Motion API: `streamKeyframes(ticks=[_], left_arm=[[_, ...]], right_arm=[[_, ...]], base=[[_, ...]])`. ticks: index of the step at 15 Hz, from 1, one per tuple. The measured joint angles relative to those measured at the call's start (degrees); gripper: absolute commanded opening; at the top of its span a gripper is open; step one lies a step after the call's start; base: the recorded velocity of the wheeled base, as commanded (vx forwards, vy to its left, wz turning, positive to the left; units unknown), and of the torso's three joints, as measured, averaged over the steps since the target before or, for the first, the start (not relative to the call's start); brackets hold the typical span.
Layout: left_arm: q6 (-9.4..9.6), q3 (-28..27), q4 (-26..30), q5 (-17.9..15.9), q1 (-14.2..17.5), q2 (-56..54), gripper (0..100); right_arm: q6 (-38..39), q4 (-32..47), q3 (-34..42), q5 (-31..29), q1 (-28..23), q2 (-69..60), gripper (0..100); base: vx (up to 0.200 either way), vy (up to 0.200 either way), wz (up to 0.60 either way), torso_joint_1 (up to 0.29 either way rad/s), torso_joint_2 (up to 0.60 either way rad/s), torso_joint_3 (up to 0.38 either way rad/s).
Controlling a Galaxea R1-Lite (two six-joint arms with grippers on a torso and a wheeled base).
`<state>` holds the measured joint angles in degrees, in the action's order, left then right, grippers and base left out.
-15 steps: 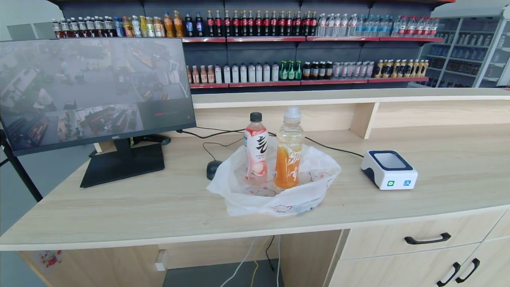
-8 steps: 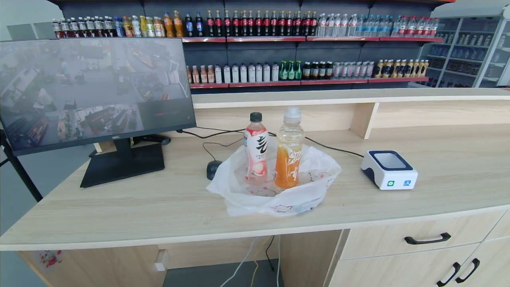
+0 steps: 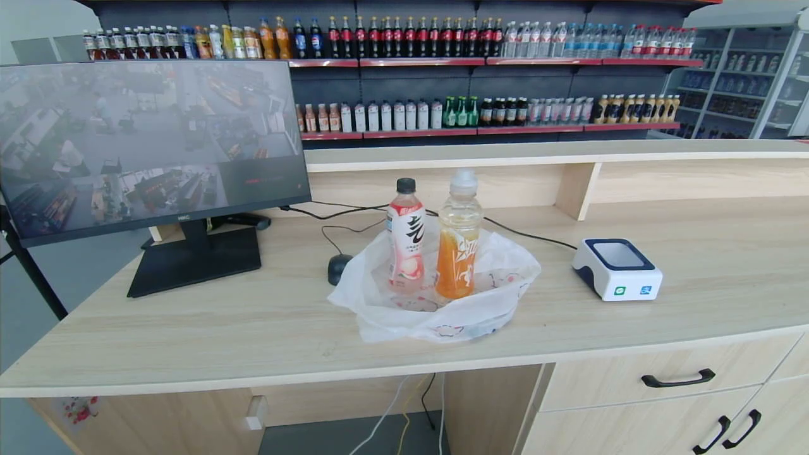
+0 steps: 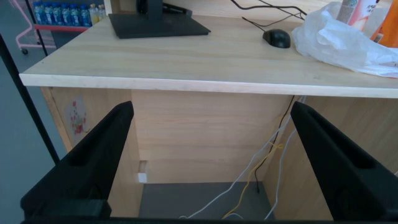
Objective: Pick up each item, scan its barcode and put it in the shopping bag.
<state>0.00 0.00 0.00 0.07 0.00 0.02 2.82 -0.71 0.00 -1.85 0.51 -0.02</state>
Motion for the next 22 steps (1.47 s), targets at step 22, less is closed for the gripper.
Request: streamKeyframes(ticks=[22], left_arm=[[0.0, 0.0, 0.0, 0.0, 0.0, 0.0, 100]], right_arm=[[-0.2, 0.02, 0.0, 0.0, 0.0, -0.07, 100]], base=[[0.0, -0.155, 0.0, 0.003, 0.0, 0.001]])
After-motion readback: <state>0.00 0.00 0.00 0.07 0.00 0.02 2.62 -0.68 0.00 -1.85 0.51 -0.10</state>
